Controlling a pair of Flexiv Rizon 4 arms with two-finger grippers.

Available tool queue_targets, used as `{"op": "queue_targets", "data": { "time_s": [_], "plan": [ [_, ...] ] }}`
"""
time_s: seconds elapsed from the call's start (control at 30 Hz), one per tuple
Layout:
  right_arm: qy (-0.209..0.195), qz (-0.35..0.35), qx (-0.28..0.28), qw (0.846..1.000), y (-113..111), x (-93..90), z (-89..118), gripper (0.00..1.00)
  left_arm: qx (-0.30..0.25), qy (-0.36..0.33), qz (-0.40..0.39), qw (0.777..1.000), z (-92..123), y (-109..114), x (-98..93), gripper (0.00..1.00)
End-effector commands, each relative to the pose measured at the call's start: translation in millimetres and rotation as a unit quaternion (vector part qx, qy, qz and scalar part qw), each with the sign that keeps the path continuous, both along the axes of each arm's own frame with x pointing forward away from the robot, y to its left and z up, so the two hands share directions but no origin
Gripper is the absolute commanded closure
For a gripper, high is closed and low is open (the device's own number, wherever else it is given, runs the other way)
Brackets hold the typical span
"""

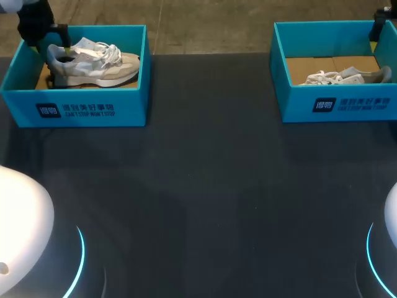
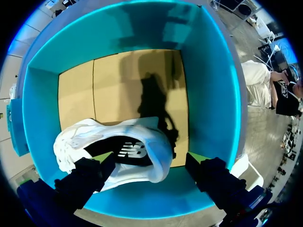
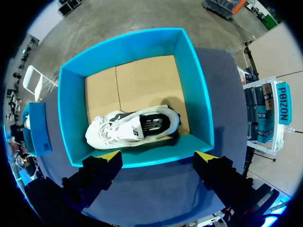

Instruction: Take the shoe out of the shoebox, open the shoe tongue, remove and reinsert the insole, then place the shoe into the shoebox

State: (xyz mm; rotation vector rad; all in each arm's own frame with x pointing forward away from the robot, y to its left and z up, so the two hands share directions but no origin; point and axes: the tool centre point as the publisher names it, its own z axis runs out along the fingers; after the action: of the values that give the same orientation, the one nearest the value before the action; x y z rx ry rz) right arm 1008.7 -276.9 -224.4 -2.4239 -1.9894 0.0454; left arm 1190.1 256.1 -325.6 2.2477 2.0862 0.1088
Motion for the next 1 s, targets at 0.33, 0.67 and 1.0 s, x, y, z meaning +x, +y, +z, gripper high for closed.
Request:
{"op": "queue_targets", "data": {
  "time_s": [0.33,0.67,1.0],
  "plan": [
    [0.000,0.000,-0.001,1.000,0.3,-0.3,0.3,0.00,0.015,0.019,0.016,1.000,-21.2,5.2,12.4,0.00],
    [0.000,0.000,-0.001,1.000,0.3,-0.3,0.3,0.00,0.023,0.033,0.030,0.999,-32.3,11.4,16.4,0.00],
    [0.000,0.000,-0.001,1.000,0.3,-0.3,0.3,0.00,0.031,0.059,0.044,0.997,-50.4,15.3,23.2,0.00]
  ]
}}
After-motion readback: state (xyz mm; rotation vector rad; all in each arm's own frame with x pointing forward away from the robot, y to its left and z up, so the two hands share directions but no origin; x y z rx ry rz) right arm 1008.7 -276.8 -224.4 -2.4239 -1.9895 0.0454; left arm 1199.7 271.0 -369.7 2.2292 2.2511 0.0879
